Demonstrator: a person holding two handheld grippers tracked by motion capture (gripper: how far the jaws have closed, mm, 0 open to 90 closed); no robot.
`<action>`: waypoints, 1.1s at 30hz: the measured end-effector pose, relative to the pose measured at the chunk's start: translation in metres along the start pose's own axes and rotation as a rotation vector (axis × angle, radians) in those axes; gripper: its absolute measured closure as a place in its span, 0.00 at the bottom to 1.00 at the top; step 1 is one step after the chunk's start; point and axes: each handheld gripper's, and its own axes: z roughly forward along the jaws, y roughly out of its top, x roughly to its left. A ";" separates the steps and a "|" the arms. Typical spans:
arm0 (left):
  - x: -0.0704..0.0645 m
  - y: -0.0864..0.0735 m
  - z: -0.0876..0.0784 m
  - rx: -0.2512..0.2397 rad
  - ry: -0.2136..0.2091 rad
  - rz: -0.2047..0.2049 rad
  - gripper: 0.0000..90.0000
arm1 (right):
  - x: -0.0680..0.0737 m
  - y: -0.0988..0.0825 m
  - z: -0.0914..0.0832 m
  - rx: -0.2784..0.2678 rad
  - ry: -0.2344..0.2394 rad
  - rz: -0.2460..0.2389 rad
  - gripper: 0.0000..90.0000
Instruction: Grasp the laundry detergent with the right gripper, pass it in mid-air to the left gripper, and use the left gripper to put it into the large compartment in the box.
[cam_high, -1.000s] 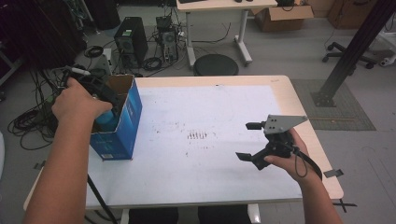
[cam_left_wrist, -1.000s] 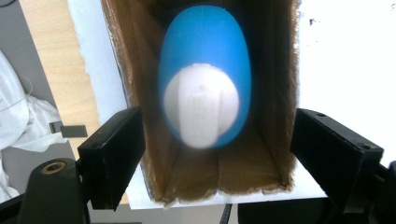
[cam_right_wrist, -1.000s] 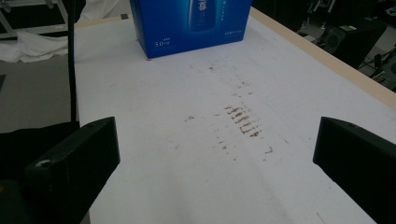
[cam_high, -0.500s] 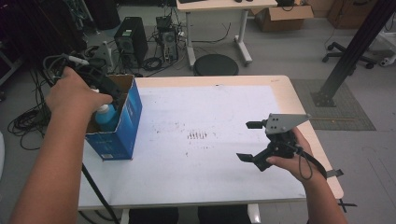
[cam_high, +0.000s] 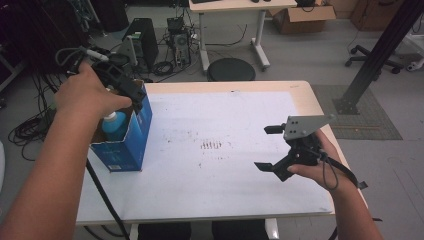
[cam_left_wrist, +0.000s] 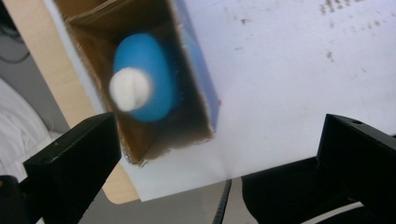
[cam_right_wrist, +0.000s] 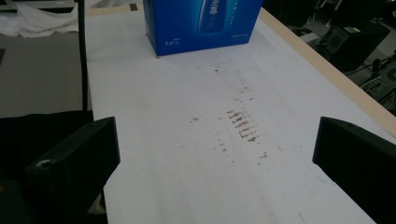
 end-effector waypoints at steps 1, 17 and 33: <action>-0.003 0.000 -0.002 -0.005 -0.006 0.021 0.00 | -0.001 0.002 -0.002 0.010 -0.003 -0.003 0.01; -0.085 -0.010 -0.019 -0.023 -0.078 0.494 0.00 | -0.023 0.034 -0.027 0.207 -0.052 -0.041 0.02; -0.114 -0.009 -0.003 0.000 -0.065 0.719 0.00 | -0.034 0.065 -0.004 0.475 -0.019 -0.132 0.03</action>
